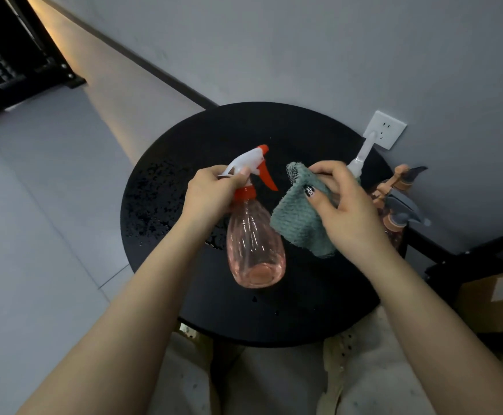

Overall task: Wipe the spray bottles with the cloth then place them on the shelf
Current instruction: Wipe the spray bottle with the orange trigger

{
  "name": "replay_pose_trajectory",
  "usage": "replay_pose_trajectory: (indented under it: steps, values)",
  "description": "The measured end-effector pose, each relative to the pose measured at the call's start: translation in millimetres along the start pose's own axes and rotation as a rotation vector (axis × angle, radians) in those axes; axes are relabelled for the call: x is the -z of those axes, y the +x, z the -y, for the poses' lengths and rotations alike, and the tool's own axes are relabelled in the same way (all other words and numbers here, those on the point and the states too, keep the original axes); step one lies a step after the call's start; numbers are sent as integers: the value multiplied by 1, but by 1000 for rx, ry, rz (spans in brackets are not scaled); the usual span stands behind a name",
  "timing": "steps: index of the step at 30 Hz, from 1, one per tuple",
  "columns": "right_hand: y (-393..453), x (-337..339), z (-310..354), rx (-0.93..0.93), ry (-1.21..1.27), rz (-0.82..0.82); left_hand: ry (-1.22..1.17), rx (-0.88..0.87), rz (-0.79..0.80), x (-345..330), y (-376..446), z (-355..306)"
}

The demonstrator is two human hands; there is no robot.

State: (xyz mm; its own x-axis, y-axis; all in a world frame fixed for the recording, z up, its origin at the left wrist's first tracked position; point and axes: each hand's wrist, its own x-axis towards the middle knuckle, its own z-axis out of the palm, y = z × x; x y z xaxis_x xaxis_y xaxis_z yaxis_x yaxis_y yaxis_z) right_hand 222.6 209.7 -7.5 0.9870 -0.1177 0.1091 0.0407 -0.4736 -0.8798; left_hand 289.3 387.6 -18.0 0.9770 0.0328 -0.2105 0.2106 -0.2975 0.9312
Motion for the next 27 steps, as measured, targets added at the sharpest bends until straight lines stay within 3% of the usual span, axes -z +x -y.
replay_pose_trajectory:
  steps: [10, 16, 23, 27]
  values:
    - [-27, -14, -5, 263, -36, 62, -127, 74, 210, -4, -24, 4]
    - [-43, -38, -22, 395, -175, 294, 4, 63, 127, -2, -13, 18]
    - [-65, -54, -33, 936, -557, 485, 33, 103, 115, 7, -8, 32]
    - [-68, -56, -38, 997, -580, 479, 40, 116, 111, 6, -6, 37]
